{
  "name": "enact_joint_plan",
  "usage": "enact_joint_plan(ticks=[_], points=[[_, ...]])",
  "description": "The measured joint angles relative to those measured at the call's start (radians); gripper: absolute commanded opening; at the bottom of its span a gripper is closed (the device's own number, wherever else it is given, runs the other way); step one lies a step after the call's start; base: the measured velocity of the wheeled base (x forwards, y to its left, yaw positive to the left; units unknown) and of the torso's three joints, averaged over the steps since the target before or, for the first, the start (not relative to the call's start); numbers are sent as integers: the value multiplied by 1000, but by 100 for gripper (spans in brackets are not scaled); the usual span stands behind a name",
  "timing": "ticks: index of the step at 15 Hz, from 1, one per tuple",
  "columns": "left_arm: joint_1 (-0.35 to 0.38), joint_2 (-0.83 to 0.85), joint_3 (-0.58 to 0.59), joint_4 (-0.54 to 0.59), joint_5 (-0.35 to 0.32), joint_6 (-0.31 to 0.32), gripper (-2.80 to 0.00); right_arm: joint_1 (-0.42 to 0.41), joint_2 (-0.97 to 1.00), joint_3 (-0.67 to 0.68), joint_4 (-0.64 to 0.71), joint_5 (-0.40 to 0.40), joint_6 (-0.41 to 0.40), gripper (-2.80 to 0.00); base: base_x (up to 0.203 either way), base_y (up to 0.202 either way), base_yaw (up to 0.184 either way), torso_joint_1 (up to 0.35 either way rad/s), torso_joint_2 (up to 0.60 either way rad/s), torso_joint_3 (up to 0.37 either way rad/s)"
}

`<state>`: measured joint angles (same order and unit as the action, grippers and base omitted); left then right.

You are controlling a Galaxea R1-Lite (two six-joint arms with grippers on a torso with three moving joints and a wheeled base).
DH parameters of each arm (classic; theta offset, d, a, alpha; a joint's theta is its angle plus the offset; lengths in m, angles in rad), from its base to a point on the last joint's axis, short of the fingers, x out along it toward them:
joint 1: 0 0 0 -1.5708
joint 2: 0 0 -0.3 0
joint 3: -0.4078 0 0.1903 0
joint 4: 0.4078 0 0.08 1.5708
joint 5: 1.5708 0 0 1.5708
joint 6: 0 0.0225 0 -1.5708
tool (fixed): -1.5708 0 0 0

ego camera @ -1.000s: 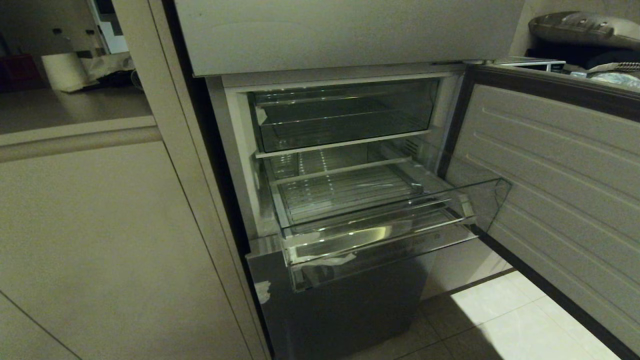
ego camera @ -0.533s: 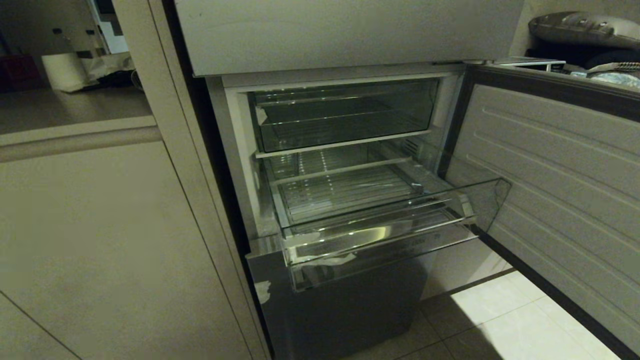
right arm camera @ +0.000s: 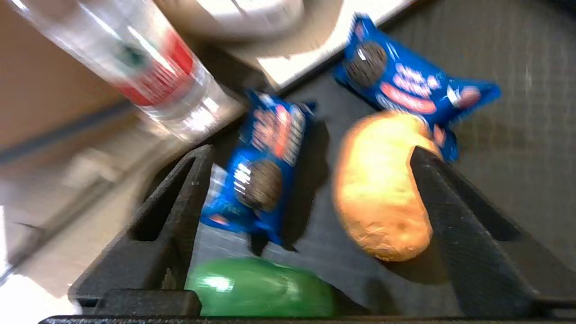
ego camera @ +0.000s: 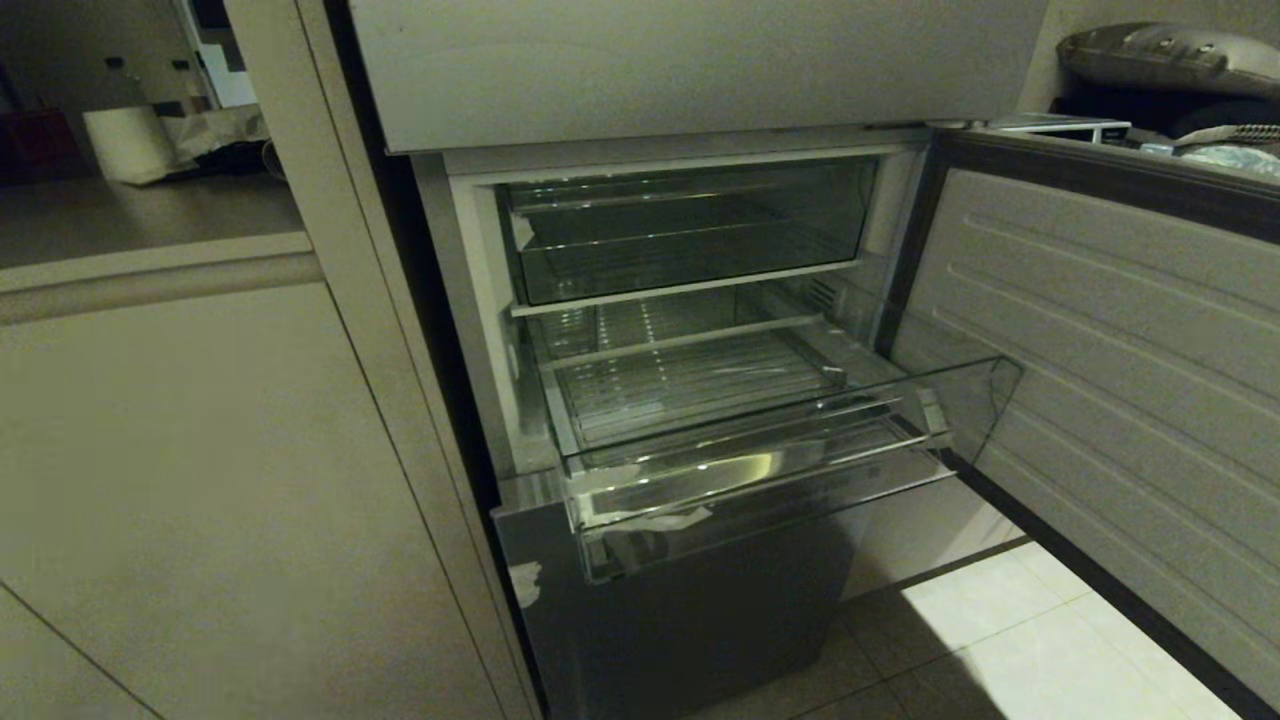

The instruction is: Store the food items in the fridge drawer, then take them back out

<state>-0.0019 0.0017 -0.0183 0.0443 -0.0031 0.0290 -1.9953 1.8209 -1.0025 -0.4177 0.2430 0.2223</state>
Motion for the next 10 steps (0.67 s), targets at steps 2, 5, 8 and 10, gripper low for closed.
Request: enact_joint_plan(ticks=[2, 5, 8, 10], points=[[0, 0, 0, 0, 0, 0, -280, -2, -49, -26, 3, 12, 52, -280, 0, 0, 0, 0, 0, 0], [-1, 0, 0, 0, 0, 0, -280, 0, -179, -98, 8, 24, 162, -280, 0, 0, 0, 0, 0, 0], [0, 0, 0, 0, 0, 0, -280, 48, -346, -222, 23, 104, 310, -280, 0, 0, 0, 0, 0, 0], [0, 0, 0, 0, 0, 0, -280, 155, -456, -284, 23, 157, 377, -280, 0, 0, 0, 0, 0, 0]])
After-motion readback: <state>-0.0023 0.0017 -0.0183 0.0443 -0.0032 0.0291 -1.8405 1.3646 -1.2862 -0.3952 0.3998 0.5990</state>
